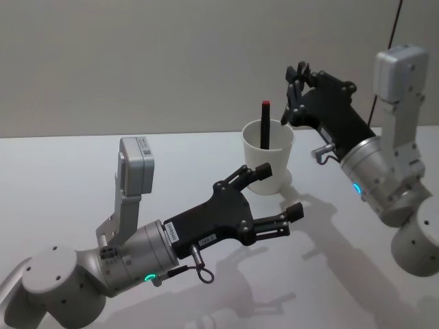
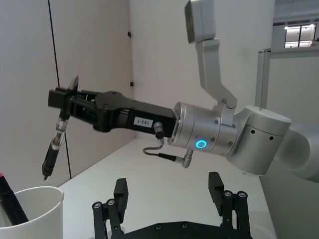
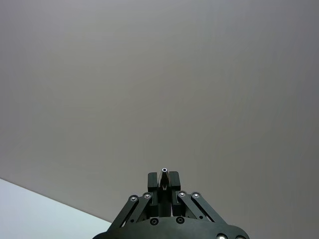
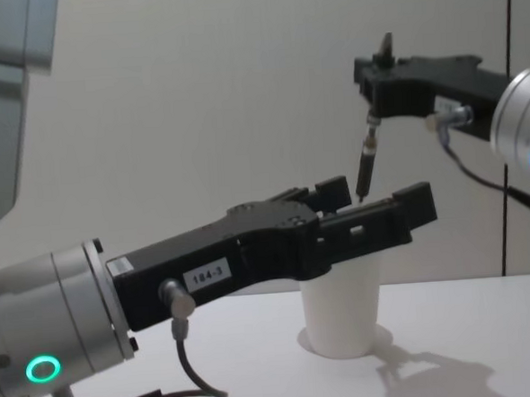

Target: Place the pen into the pen holder.

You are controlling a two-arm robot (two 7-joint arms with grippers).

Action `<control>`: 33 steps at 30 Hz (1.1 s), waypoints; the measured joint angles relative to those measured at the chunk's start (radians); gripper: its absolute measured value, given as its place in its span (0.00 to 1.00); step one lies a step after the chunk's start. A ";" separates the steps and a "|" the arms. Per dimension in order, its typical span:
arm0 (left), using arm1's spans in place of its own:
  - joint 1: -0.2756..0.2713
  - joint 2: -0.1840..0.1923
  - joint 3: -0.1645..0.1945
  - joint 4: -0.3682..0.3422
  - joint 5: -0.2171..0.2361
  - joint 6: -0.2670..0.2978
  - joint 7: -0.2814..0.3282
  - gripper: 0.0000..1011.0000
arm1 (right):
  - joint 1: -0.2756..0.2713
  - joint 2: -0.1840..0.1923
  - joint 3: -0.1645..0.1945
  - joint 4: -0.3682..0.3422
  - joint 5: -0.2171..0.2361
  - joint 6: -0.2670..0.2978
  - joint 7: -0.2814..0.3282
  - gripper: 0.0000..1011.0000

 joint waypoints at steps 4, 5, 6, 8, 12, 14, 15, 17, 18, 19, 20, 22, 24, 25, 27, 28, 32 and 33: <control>0.000 0.000 0.000 0.000 0.000 0.000 0.000 0.99 | 0.015 -0.016 -0.004 0.031 -0.006 0.024 0.005 0.12; 0.000 0.000 0.000 0.000 0.000 0.000 0.000 0.99 | 0.015 -0.016 -0.004 0.031 -0.006 0.024 0.005 0.12; 0.000 0.000 0.000 0.000 0.000 0.000 0.000 0.99 | 0.021 -0.021 -0.005 0.043 -0.007 0.031 0.008 0.12; 0.000 0.000 0.000 0.000 0.000 0.000 0.000 0.99 | 0.025 -0.026 -0.007 0.052 -0.009 0.038 0.011 0.12; 0.000 0.000 0.000 0.000 0.000 0.000 0.000 0.99 | 0.036 -0.037 -0.010 0.076 -0.011 0.053 0.017 0.12; 0.000 0.000 0.000 0.000 0.000 0.000 0.000 0.99 | 0.041 -0.042 -0.011 0.086 -0.011 0.063 0.020 0.12; 0.000 0.000 0.000 0.000 0.000 0.000 0.000 0.99 | 0.044 -0.046 -0.012 0.094 -0.011 0.071 0.022 0.12; 0.000 0.000 0.000 0.000 0.000 0.000 0.000 0.99 | 0.047 -0.049 -0.013 0.102 -0.011 0.077 0.023 0.12; 0.000 0.000 0.000 0.000 0.000 0.000 0.000 0.99 | 0.049 -0.053 -0.014 0.109 -0.010 0.083 0.024 0.12; 0.000 0.000 0.000 0.000 0.000 0.000 0.000 0.99 | 0.051 -0.054 -0.014 0.112 -0.010 0.086 0.025 0.12; 0.000 0.000 0.000 0.000 0.000 0.000 0.000 0.99 | 0.051 -0.054 -0.014 0.112 -0.010 0.086 0.025 0.12; 0.000 0.000 0.000 0.000 0.000 0.000 0.000 0.99 | 0.054 -0.059 -0.015 0.121 -0.008 0.094 0.027 0.13; 0.000 0.000 0.000 0.000 0.000 0.000 0.000 0.99 | 0.056 -0.061 -0.016 0.125 -0.007 0.097 0.027 0.15; 0.000 0.000 0.000 0.000 0.000 0.000 0.000 0.99 | 0.057 -0.063 -0.016 0.129 -0.007 0.100 0.028 0.20; 0.000 0.000 0.000 0.000 0.000 0.000 0.000 0.99 | 0.059 -0.064 -0.017 0.131 -0.006 0.103 0.029 0.23; 0.000 0.000 0.000 0.000 0.000 0.000 0.000 0.99 | 0.059 -0.065 -0.017 0.134 -0.005 0.106 0.029 0.26; 0.000 0.000 0.000 0.000 0.000 0.000 0.000 0.99 | 0.062 -0.068 -0.017 0.140 -0.004 0.111 0.030 0.36; 0.000 0.000 0.000 0.000 0.000 0.000 0.000 0.99 | 0.062 -0.068 -0.018 0.141 -0.004 0.112 0.030 0.39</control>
